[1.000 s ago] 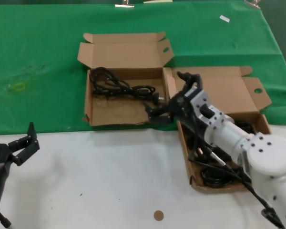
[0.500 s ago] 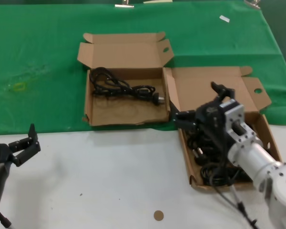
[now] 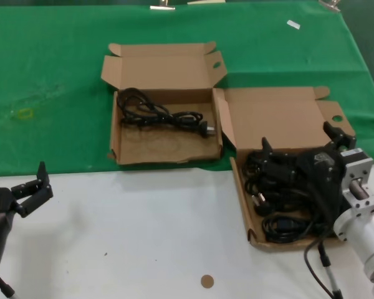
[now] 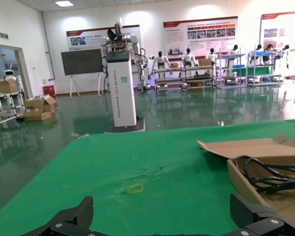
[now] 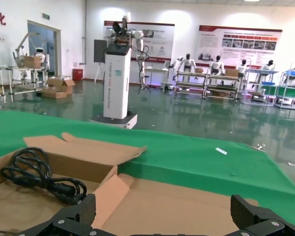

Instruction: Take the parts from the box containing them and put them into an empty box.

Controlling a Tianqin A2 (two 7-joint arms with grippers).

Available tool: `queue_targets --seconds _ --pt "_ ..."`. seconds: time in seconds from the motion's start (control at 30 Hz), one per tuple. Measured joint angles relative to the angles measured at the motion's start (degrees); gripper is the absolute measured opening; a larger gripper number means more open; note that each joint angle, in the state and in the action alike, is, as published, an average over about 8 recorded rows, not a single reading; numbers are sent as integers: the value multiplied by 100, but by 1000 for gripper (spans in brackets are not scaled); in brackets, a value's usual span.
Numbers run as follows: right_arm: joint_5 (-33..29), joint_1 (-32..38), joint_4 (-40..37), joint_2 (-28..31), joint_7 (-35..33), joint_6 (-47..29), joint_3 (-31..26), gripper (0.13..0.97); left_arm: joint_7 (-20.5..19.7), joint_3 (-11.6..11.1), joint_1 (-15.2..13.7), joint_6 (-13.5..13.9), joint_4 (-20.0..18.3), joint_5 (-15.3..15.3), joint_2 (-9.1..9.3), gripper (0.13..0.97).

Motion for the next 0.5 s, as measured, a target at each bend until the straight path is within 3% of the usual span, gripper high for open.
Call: queue_targets --seconds 0.5 --pt "45 -103 95 13 22 61 47 966 0 0 0 0 0 0 0 966"
